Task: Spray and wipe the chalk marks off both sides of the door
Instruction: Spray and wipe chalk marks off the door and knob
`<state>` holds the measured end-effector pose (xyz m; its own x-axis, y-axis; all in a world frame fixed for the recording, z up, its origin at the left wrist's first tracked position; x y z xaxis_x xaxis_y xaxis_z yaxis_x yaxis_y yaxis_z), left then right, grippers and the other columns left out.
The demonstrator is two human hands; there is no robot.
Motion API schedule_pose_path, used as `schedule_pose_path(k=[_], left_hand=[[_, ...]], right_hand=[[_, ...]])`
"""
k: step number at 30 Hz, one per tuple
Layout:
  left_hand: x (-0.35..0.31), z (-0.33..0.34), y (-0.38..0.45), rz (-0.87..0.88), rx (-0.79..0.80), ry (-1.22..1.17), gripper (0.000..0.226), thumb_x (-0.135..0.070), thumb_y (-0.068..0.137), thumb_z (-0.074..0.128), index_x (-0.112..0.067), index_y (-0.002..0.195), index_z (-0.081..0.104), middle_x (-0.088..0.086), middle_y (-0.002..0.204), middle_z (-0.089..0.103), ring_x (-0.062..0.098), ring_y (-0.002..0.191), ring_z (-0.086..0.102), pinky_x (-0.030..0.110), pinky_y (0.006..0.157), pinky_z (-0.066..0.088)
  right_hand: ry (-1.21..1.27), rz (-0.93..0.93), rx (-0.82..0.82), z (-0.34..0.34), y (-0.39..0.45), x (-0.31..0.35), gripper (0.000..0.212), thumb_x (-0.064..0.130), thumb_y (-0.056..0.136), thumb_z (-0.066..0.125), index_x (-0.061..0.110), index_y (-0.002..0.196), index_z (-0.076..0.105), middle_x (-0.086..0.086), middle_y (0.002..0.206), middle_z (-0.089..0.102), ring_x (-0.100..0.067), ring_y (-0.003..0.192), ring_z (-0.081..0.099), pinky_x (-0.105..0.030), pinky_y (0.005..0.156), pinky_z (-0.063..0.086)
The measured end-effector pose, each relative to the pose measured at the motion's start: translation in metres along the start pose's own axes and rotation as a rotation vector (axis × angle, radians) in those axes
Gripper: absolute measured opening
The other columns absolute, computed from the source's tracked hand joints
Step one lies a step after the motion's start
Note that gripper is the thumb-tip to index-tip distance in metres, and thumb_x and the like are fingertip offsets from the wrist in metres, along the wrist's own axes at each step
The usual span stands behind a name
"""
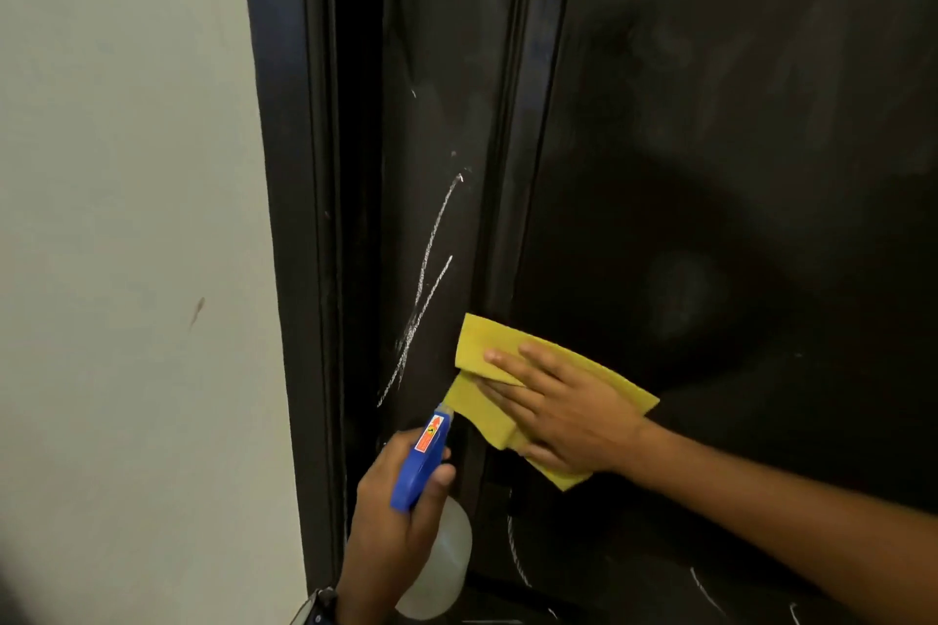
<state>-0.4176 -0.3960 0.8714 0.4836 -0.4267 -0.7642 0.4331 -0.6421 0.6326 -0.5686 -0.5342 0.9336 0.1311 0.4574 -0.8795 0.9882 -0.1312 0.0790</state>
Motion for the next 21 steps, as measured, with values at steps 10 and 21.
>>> schedule_pose_path(k=[10, 21], left_hand=[[-0.014, -0.01, 0.028, 0.085, -0.059, 0.019, 0.032, -0.078, 0.086, 0.044, -0.068, 0.115, 0.049, -0.026, 0.098, 0.065, 0.0, 0.092, 0.065, 0.006, 0.077, 0.048], [-0.031, 0.003, 0.042, 0.112, -0.021, -0.024, 0.061, -0.066, 0.095, 0.044, -0.01, 0.109, 0.065, -0.009, 0.088, 0.063, 0.011, 0.082, 0.064, 0.008, 0.071, 0.045]], right_hand=[[-0.068, 0.298, -0.377, -0.13, 0.032, -0.249, 0.074, 0.057, 0.095, 0.043, 0.005, 0.147, 0.046, -0.019, 0.146, 0.052, -0.038, 0.145, 0.037, -0.055, 0.12, 0.023], [0.031, 0.601, -0.317, -0.19, 0.037, -0.332, 0.076, 0.067, 0.092, 0.025, 0.014, 0.147, 0.031, -0.029, 0.137, 0.048, -0.052, 0.115, 0.049, -0.058, 0.086, 0.046]])
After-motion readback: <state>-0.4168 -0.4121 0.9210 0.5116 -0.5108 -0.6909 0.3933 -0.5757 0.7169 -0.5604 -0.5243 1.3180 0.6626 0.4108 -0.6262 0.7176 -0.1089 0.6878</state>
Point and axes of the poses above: each hand's wrist, its own y-axis towards the middle knuckle, its own z-axis out of the palm, x = y × z, the point moved 5 cm from there along y, towards the middle knuckle
